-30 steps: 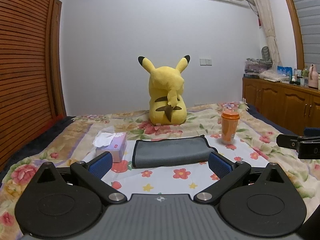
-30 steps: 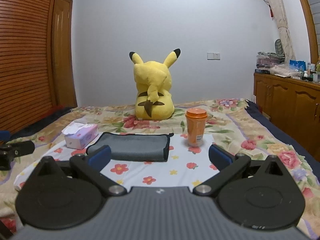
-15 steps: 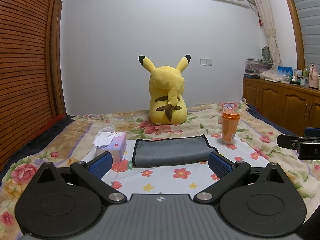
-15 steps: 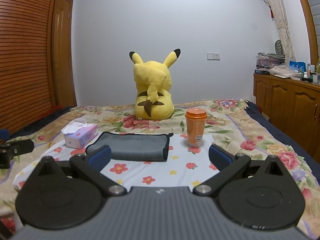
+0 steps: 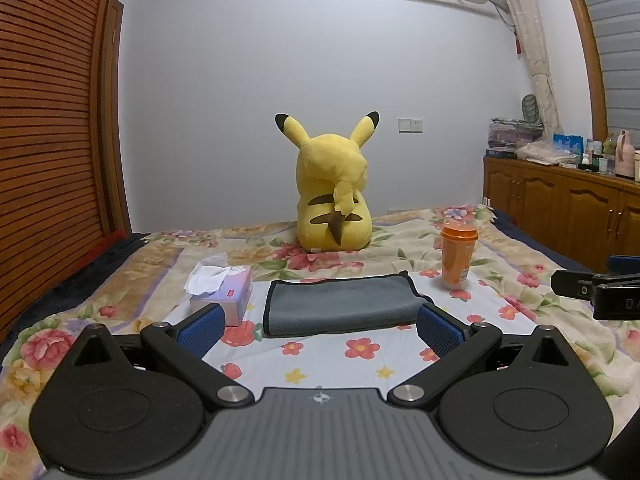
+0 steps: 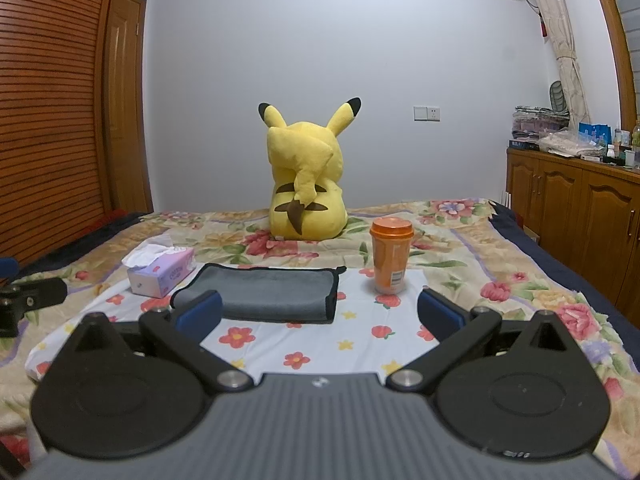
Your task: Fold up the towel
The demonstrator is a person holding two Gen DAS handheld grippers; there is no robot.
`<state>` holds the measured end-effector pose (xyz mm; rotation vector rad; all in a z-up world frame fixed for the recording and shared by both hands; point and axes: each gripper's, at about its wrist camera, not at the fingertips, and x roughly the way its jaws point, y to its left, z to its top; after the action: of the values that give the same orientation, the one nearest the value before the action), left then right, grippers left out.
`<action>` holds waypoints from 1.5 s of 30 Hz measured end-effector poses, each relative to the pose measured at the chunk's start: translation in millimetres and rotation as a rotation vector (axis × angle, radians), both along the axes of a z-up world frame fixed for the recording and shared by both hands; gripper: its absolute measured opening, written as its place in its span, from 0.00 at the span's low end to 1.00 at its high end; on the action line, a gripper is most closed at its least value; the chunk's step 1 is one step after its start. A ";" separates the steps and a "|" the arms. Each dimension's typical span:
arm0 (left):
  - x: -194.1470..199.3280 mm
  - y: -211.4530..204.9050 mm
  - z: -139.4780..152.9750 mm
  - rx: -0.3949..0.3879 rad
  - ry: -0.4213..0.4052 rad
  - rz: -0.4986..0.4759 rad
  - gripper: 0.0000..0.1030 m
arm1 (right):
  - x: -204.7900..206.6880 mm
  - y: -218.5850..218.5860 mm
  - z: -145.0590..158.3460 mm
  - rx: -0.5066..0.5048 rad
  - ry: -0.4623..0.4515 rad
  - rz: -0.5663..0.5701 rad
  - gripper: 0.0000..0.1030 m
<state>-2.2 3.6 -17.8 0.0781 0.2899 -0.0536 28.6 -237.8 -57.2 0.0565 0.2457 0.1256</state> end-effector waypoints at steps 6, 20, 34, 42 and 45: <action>0.5 0.2 0.3 0.002 -0.001 -0.001 1.00 | 0.1 0.1 0.0 0.000 0.000 0.001 1.00; -1.0 -1.4 -1.0 0.008 -0.007 -0.005 1.00 | 0.5 -1.2 -0.5 -0.004 0.002 0.001 1.00; -1.5 -1.6 -1.3 0.011 -0.009 -0.007 1.00 | 0.7 0.0 -0.6 -0.004 0.002 0.000 1.00; -1.3 -1.4 -0.9 0.009 -0.008 -0.006 1.00 | 0.7 -0.2 -0.6 -0.004 0.002 0.000 1.00; -1.3 -1.5 -1.2 0.010 -0.008 -0.006 1.00 | 0.7 0.2 -0.5 -0.005 0.002 0.001 1.00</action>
<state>-3.6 2.1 -19.0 0.0887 0.2822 -0.0574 29.3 -237.6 -57.7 0.0515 0.2478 0.1258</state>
